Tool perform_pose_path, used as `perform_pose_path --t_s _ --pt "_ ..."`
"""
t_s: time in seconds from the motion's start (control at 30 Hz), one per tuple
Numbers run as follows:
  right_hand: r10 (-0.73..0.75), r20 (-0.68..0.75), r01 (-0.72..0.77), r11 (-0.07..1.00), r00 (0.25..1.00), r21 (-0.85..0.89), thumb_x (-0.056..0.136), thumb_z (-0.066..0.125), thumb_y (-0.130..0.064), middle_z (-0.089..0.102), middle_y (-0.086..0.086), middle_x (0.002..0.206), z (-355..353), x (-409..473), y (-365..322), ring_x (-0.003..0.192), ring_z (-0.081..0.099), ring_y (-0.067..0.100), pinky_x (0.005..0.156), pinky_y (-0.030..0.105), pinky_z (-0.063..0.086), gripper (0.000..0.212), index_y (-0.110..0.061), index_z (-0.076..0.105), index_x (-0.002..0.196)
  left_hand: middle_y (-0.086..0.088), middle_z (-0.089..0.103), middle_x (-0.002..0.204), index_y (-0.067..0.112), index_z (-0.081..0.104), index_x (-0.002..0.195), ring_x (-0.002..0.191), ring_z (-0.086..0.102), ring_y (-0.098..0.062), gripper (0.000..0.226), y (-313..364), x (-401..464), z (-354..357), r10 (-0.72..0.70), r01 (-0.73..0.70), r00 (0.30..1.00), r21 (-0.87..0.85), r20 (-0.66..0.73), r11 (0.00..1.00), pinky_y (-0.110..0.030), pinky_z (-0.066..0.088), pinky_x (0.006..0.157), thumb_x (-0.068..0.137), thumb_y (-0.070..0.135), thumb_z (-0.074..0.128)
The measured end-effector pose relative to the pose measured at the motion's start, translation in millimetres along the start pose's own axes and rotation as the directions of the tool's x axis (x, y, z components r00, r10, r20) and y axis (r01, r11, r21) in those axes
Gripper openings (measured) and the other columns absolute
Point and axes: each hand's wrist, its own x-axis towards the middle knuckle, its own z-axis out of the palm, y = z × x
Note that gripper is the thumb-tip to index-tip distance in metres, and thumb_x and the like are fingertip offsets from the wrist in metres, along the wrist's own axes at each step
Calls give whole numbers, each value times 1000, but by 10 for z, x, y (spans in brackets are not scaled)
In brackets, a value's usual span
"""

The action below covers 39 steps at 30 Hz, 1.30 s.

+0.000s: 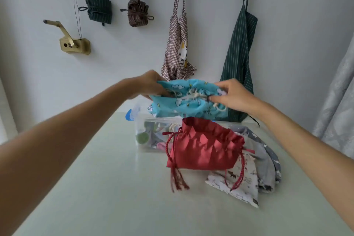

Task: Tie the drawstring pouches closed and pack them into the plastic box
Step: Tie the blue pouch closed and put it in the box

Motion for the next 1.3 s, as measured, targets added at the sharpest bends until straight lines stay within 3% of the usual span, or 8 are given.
perform_pose_path --t_s 0.23,0.5,0.63,0.77,0.87,1.0,1.1,1.3 --pt "107 18 -105 909 994 404 82 69 -11 70 -2 89 59 181 116 78 66 10 71 21 55 17 -26 68 90 -3 67 96 10 60 123 78 63 -10 33 -91 152 -154 21 -21 1000 -97 -5 995 -19 57 66 92 20 59" --pt "-117 -359 62 985 926 -159 88 59 -14 71 -4 91 609 446 361 81 64 18 61 30 49 20 -22 70 103 -3 69 84 23 73 102 77 62 -24 20 -295 429 204 317 -138 785 348 -533 927 -27 41 61 84 20 64" --pt "229 279 -134 937 933 -321 101 33 -30 67 3 104 996 414 575 73 57 13 89 37 45 34 -26 49 132 -5 64 104 20 60 119 90 59 -25 36 -797 651 581 -28 64 997 525 -78 849 -29 44 69 93 41 52" --pt "164 201 -102 953 966 -287 103 21 -31 60 0 112 1028 343 599 97 60 21 100 42 36 43 -29 28 145 -5 46 143 24 38 143 124 47 -24 46 -971 570 614 232 -182 972 525 -30 832 -37 36 100 101 42 30" --pt "61 130 -20 956 990 -294 103 21 -28 40 0 147 1042 283 625 132 39 21 114 44 16 43 -29 29 146 1 51 135 28 50 134 116 50 -18 43 -1047 496 562 510 -382 859 712 39 589 -35 36 98 101 42 26" --pt "181 273 -60 914 945 -400 101 7 -35 63 9 113 1151 432 700 116 53 23 116 46 10 56 -19 52 130 -8 61 110 17 60 116 90 53 -23 39 -1068 622 620 38 -29 999 634 0 773 -32 38 75 100 40 33" --pt "335 352 -144 870 874 -471 98 4 -45 59 11 99 1165 670 730 106 52 25 113 49 17 64 -8 52 120 -12 57 112 1 53 119 90 49 -23 42 -905 771 614 -306 259 952 491 15 831 -31 40 78 95 35 48" --pt "241 312 -97 905 919 -414 100 11 -42 48 4 140 1173 491 757 135 35 24 116 49 7 52 -22 50 128 1 66 113 22 63 112 109 57 -22 33 -862 704 767 -135 300 887 330 -442 895 -34 30 98 79 20 65"
